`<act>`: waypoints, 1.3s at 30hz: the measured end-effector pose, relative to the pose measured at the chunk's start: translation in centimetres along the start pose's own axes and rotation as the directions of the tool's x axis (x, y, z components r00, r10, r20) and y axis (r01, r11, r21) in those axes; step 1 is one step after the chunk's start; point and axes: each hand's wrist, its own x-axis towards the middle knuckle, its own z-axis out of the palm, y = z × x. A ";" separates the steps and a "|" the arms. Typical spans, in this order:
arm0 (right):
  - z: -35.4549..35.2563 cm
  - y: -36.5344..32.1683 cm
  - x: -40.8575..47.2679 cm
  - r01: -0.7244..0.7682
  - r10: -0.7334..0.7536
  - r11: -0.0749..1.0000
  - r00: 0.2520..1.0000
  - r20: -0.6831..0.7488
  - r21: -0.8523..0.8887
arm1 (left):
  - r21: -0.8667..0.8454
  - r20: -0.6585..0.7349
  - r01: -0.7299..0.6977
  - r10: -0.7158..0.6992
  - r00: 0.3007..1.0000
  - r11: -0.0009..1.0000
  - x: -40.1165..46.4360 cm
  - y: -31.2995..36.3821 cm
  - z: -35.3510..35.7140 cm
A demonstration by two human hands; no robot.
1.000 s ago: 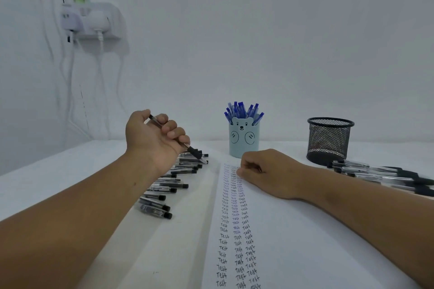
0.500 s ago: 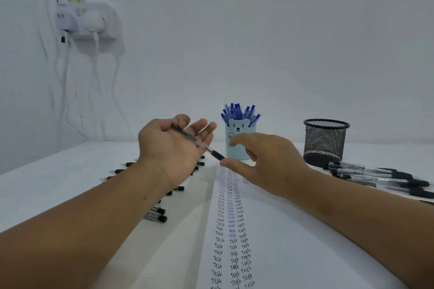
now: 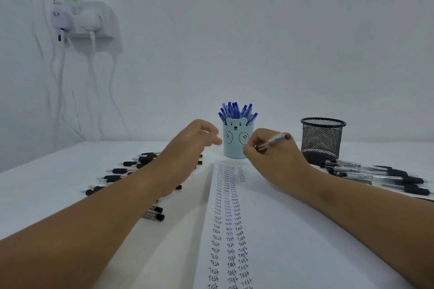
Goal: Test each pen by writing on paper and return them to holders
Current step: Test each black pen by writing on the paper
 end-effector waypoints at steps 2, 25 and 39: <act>0.1 0.4 0.3 -0.137 0.139 0.967 0.990 0.002 0.213 | 0.417 0.172 -0.116 0.047 0.984 0.902 -0.1 -0.8 -0.3; 0.5 -0.1 0.4 -0.264 0.175 0.949 0.896 0.408 0.173 | 0.664 0.314 -0.082 -0.178 0.932 0.744 0.2 -1.9 -0.7; 0.4 -0.2 0.3 -0.200 0.126 0.971 0.894 0.430 0.130 | 0.669 0.316 -0.083 -0.181 0.931 0.739 0.2 -1.7 -0.6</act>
